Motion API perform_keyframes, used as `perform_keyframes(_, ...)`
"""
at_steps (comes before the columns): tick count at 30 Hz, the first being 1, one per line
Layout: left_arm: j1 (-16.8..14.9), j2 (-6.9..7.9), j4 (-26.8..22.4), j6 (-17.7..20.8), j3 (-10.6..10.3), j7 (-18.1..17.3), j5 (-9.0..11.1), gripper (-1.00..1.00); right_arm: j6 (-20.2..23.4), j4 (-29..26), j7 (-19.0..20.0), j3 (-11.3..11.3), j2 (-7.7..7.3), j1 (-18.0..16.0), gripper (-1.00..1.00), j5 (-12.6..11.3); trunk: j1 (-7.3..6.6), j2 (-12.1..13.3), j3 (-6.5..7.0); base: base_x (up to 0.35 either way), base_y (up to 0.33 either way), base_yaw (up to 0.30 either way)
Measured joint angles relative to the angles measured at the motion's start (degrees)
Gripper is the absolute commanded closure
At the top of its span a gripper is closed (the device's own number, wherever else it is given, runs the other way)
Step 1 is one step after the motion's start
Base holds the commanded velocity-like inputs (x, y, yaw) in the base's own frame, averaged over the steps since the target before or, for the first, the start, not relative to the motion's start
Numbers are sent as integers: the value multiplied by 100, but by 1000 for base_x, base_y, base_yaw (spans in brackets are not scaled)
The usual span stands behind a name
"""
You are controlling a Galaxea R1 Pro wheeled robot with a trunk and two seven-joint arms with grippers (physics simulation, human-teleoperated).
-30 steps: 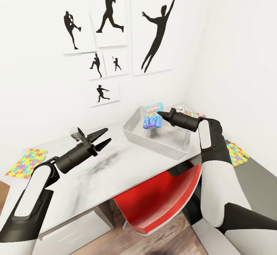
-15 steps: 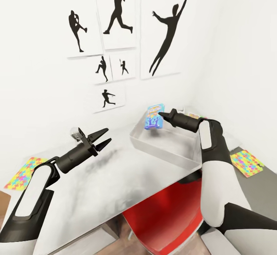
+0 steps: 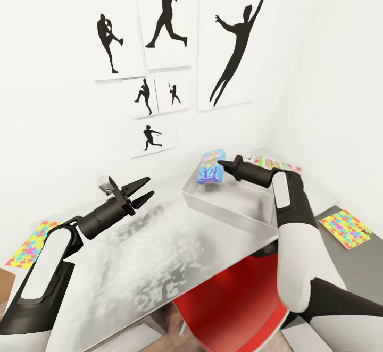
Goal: Put all the toys in the child's room - the three board games (two on the bed and one on the table), the two jigsaw puzzles on the table, and the tennis ball on the table - inside the toy box on the table in the child's room.
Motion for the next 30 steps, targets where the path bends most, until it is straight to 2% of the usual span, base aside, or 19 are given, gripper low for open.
perform_keyframes(12, 0, -4, 0, 3, -6, 39, -3, -100, -3, 512, -19, -211, -7, -36, 100, -395, 0, 0, 0, 6, 4, 0)
perform_keyframes(24, 0, -1, 0, 7, -2, 46, -4, -100, -2, 667, -31, -293, -17, -41, 100, -478, 0, 0, 0, 0, 0, 0)
perform_keyframes(30, 0, 0, 0, 8, -1, 47, -3, -100, -7, 763, -59, -541, -26, -41, 100, -476, 0, 0, 0, 0, 0, 0)
